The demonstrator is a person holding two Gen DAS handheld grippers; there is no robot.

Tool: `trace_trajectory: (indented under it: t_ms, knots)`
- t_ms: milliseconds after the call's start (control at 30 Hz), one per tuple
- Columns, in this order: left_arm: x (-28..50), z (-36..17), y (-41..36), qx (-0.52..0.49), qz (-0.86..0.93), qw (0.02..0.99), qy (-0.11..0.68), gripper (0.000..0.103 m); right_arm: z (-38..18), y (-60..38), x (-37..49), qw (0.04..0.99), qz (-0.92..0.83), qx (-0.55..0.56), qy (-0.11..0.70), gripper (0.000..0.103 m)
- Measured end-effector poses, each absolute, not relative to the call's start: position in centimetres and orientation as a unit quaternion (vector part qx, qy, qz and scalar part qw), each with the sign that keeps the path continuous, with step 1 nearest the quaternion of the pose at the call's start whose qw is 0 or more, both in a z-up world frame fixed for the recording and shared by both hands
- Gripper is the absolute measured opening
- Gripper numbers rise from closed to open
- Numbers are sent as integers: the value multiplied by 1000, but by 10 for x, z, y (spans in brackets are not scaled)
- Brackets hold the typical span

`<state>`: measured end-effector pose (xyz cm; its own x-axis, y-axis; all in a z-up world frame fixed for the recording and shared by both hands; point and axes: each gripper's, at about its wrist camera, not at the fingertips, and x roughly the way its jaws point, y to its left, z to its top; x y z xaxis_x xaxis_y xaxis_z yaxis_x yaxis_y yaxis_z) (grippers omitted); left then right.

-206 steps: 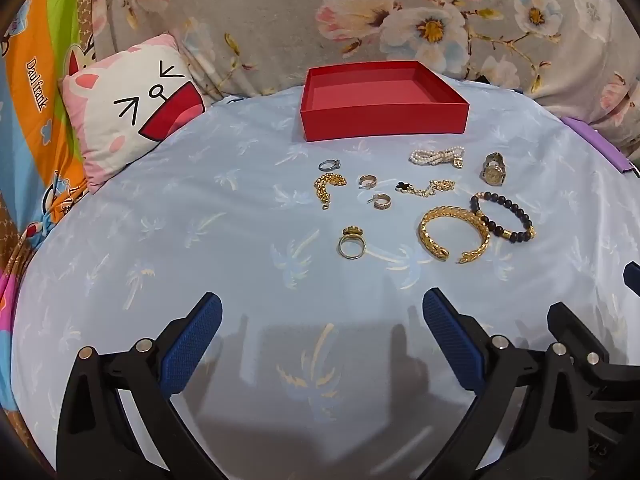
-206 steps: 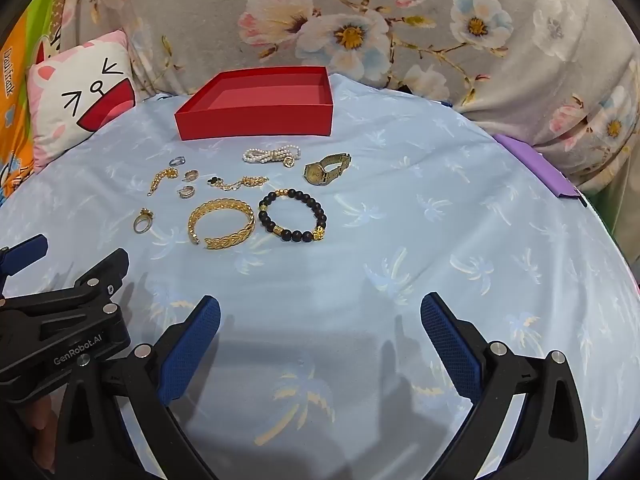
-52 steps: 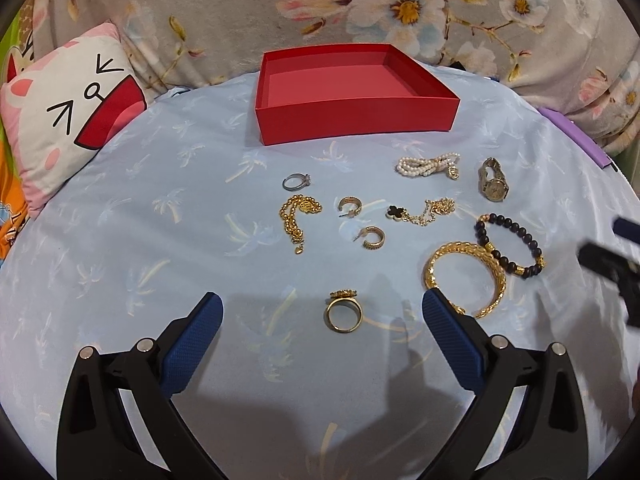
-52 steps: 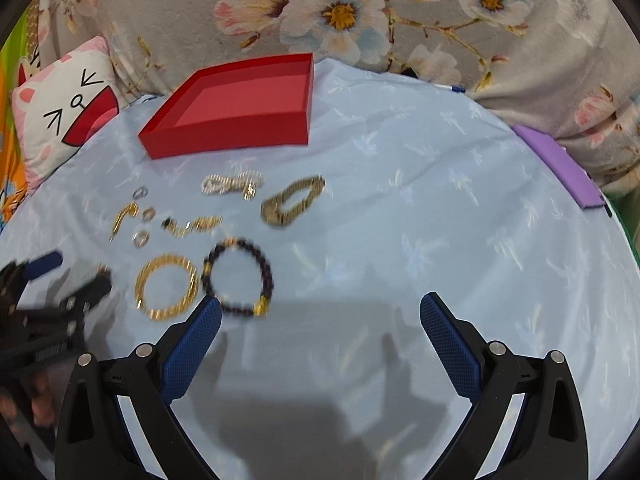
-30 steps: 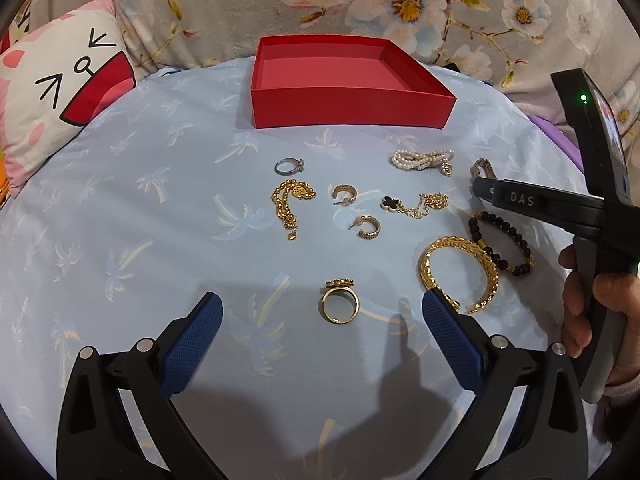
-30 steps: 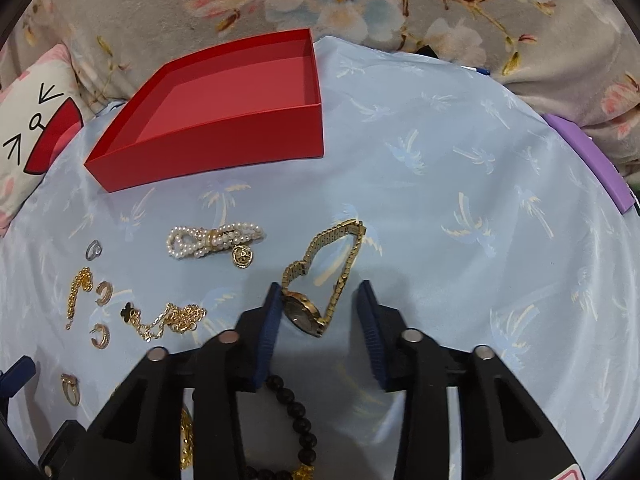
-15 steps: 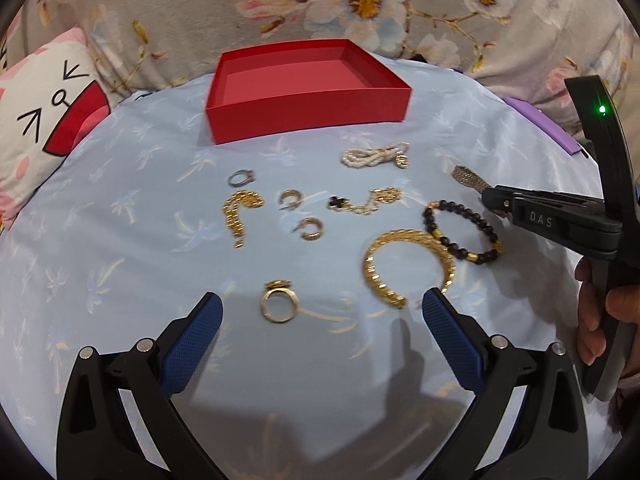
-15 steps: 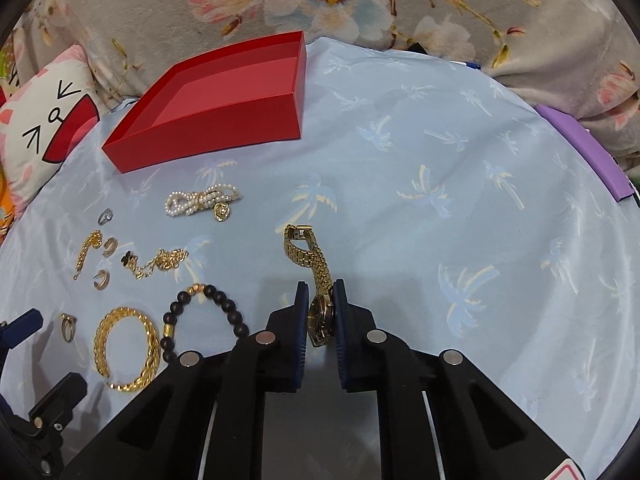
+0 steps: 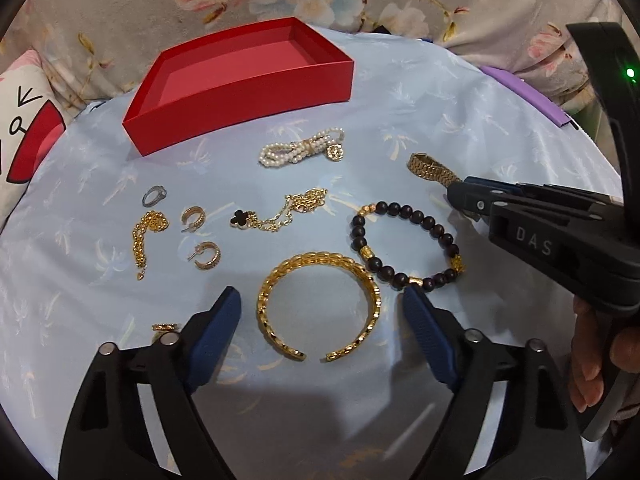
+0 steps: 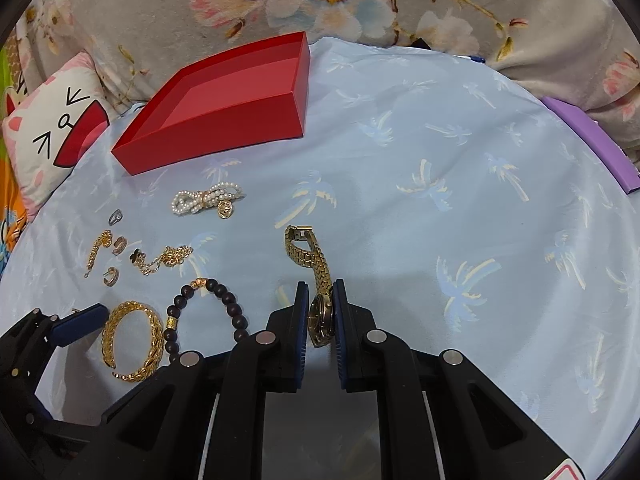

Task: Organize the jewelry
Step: 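Lower the left tool onto the twisted gold cuff and grip it, then carry the gold cuff in the left tool over the red tray while the right tool carries the watch there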

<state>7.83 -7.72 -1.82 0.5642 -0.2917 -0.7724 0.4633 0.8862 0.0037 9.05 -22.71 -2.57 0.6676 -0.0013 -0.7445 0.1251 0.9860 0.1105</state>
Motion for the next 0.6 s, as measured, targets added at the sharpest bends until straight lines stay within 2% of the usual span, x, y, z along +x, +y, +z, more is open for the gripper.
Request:
trace_trajectory:
  t_ms: [67,200,600]
  knots:
    - [78,-18,-76,101,-218,878,413,75,-26,-227,91,910,-34,75,406,11]
    - [77,-16,-72,95,-227,879,408,57,-25,-226,90,910,-34,75,405,10]
    - [67,-5,-58,81,-253,876,403,57,-13,-218,79,917,-29,73,391,8]
